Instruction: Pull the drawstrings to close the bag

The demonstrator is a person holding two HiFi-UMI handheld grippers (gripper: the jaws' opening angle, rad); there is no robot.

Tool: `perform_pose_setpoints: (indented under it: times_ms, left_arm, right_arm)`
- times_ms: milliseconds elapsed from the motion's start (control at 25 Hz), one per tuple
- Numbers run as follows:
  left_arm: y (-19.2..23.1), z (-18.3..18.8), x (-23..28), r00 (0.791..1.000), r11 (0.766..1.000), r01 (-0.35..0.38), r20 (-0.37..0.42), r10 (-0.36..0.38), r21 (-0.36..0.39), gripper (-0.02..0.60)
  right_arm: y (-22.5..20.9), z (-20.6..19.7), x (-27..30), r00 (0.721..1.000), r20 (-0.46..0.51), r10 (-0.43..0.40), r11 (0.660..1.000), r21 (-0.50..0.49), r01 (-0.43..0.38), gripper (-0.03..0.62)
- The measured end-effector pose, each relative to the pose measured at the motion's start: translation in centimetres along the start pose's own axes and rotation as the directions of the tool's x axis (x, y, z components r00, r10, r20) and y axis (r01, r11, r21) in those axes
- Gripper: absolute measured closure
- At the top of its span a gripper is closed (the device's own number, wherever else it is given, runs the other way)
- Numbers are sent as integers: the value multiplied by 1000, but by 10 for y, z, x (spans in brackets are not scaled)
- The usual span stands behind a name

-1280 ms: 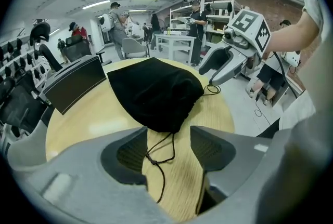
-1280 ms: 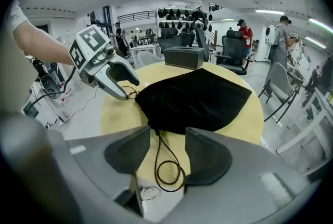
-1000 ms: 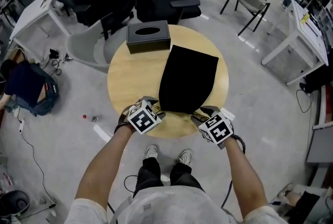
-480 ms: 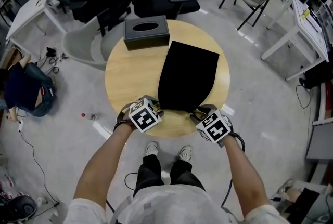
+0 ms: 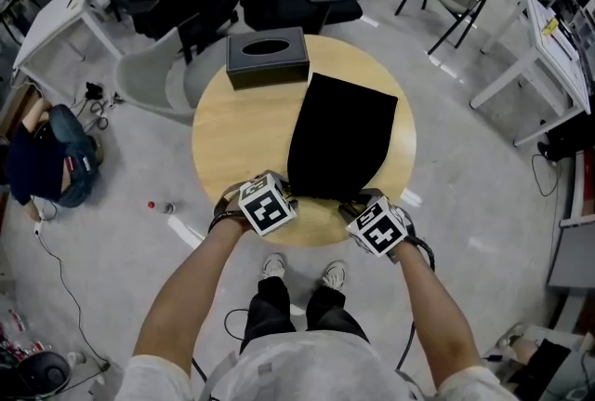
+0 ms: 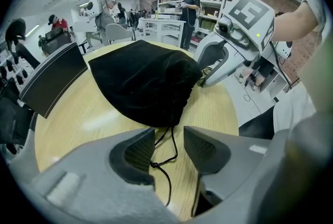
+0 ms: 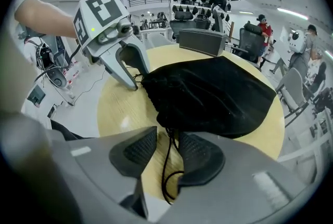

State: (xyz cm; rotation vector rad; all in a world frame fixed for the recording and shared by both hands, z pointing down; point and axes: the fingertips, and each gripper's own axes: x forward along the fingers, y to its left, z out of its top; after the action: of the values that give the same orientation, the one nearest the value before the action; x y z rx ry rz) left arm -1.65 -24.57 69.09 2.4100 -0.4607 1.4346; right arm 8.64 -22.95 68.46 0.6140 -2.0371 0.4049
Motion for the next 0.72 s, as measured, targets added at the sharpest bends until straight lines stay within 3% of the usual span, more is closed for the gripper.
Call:
perform_pose_setpoints:
  times_ms: [480, 560, 720]
  left_arm:
    - [-5, 1, 1, 999, 999, 21, -28, -20, 39, 423]
    - [-6, 1, 0, 999, 999, 31, -33, -30, 44, 441]
    - [-8, 1, 1, 998, 997, 39, -56, -36, 65, 484]
  right_arm:
    - [1, -1, 0, 1000, 6, 2, 1000, 30, -2, 509]
    - [1, 0, -1, 1000, 10, -2, 999, 36, 2, 547]
    - [0, -1, -2, 1000, 3, -1, 1000, 20, 1, 565]
